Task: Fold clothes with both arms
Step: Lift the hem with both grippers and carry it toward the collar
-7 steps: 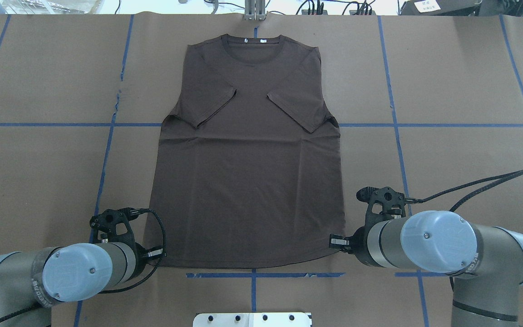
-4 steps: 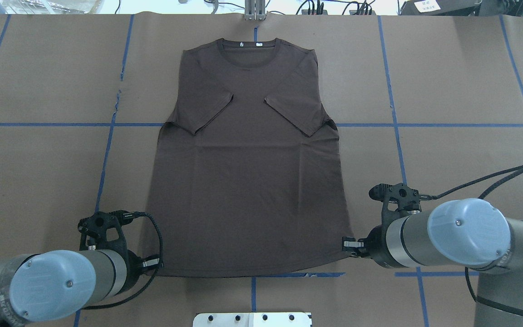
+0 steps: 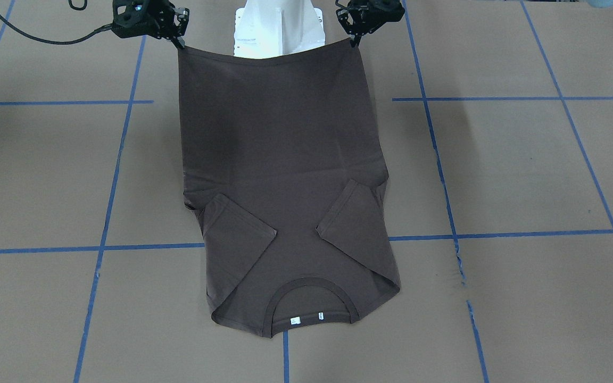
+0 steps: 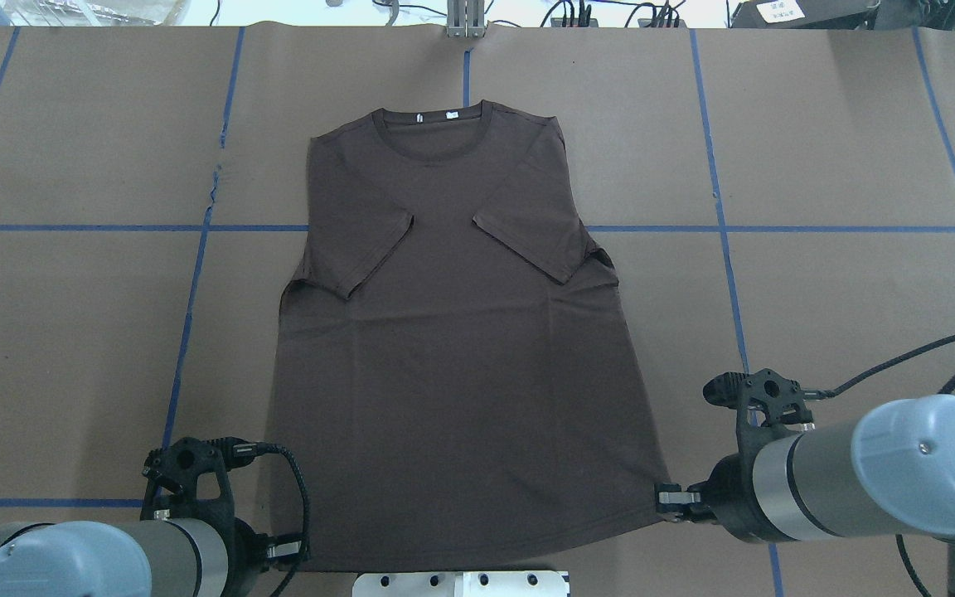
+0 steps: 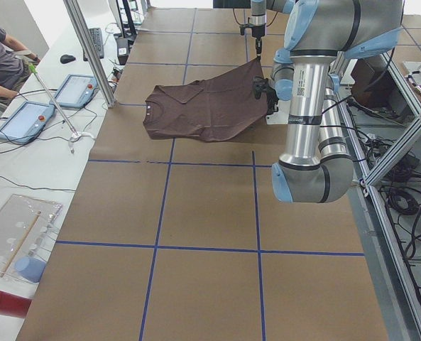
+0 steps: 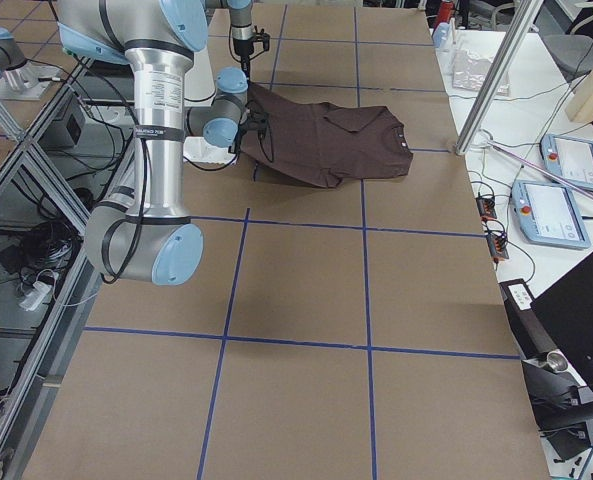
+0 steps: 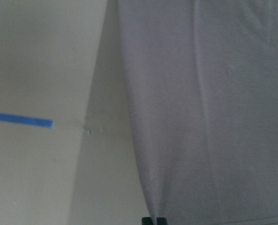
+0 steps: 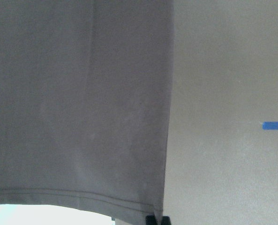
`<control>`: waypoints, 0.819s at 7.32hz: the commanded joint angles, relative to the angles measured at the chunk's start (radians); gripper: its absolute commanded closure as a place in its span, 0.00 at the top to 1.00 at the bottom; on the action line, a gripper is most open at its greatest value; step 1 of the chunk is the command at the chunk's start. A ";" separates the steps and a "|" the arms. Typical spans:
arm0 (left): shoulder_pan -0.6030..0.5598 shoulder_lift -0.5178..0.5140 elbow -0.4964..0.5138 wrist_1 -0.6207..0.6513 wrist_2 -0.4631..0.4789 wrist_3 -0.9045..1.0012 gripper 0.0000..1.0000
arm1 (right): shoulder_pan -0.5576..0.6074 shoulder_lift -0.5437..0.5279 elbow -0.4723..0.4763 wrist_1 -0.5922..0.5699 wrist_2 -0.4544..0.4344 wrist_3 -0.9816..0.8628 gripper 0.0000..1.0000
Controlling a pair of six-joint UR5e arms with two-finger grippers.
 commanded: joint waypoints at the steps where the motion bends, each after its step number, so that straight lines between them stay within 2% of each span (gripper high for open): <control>1: -0.004 -0.004 0.011 0.003 0.005 0.001 0.00 | 0.034 0.002 0.001 0.000 0.000 -0.012 0.00; 2: -0.029 -0.005 0.025 0.000 0.010 0.004 0.00 | 0.079 0.042 -0.026 0.000 -0.003 -0.083 0.00; 4: -0.162 -0.068 0.026 0.000 0.005 0.175 0.00 | 0.224 0.190 -0.170 0.000 0.007 -0.240 0.00; 6: -0.290 -0.077 0.067 -0.005 0.001 0.272 0.00 | 0.436 0.255 -0.294 0.000 0.061 -0.395 0.00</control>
